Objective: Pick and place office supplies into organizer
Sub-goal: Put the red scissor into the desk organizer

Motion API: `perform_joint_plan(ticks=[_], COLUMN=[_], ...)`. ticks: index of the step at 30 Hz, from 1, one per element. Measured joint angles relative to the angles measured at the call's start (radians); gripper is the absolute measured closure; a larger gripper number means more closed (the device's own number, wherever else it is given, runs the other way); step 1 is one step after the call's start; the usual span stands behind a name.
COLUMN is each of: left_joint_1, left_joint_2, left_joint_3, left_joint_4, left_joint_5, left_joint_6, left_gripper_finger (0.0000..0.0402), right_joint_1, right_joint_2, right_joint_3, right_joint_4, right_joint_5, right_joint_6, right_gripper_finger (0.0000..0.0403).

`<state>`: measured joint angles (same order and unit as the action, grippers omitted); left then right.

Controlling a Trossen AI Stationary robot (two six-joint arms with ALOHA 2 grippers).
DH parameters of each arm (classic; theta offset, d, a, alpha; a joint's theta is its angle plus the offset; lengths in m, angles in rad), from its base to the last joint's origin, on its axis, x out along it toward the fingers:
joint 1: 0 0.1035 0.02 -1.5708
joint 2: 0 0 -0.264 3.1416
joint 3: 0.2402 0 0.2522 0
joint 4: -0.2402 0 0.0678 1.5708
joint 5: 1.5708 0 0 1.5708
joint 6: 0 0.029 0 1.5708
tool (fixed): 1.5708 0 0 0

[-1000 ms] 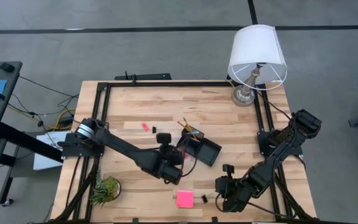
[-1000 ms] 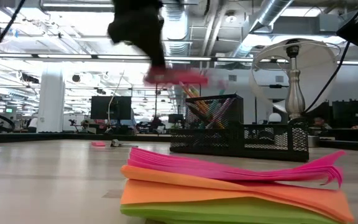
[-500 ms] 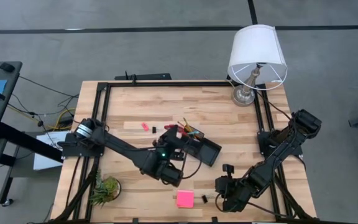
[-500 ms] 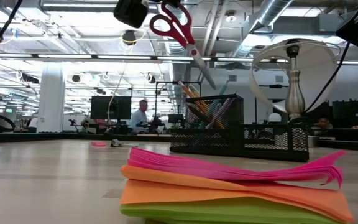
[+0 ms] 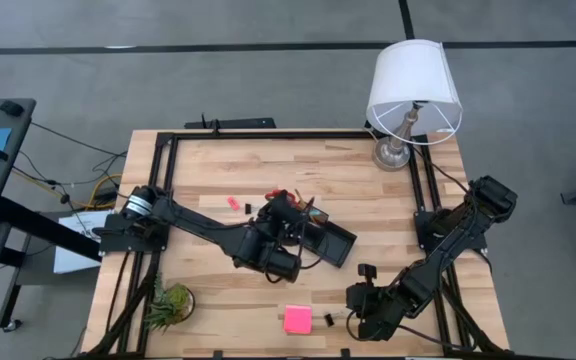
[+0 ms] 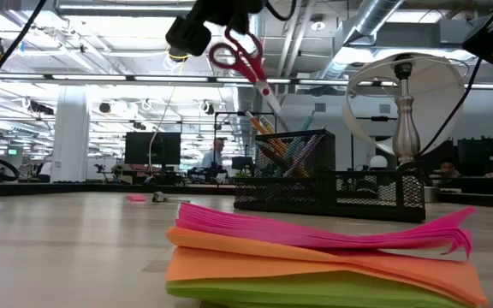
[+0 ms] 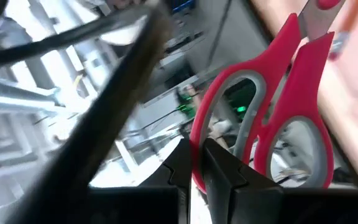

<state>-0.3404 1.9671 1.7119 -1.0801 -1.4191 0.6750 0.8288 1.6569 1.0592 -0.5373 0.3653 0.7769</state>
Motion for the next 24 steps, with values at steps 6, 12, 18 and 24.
perform_joint_plan(ticks=[6, 12, 18, 24], left_joint_1=[0.029, 0.051, 0.065, 0.06], left_joint_2=[0.0, 0.056, 0.159, 0.179], left_joint_3=[0.0, 0.002, 0.001, 0.004], left_joint_4=[0.051, 0.164, 0.248, 0.265], left_joint_5=[0.065, 0.087, 0.007, 0.07], left_joint_6=[0.057, 0.231, 0.369, 0.323], left_gripper_finger=[0.0394, 0.0394, 0.0394, 0.0371], right_joint_1=[0.0, 0.0, 0.0, 0.0], right_joint_2=[0.0, 0.0, 0.0, 0.0], right_joint_3=[0.0, 0.0, 0.0, 0.0], right_joint_4=[0.0, 0.001, 0.008, 0.008], right_joint_5=[0.0, 0.0, 0.0, -0.001], right_joint_6=[-0.001, -0.031, -0.044, -0.053], right_gripper_finger=[0.0322, 0.0322, 0.0322, 0.0322])
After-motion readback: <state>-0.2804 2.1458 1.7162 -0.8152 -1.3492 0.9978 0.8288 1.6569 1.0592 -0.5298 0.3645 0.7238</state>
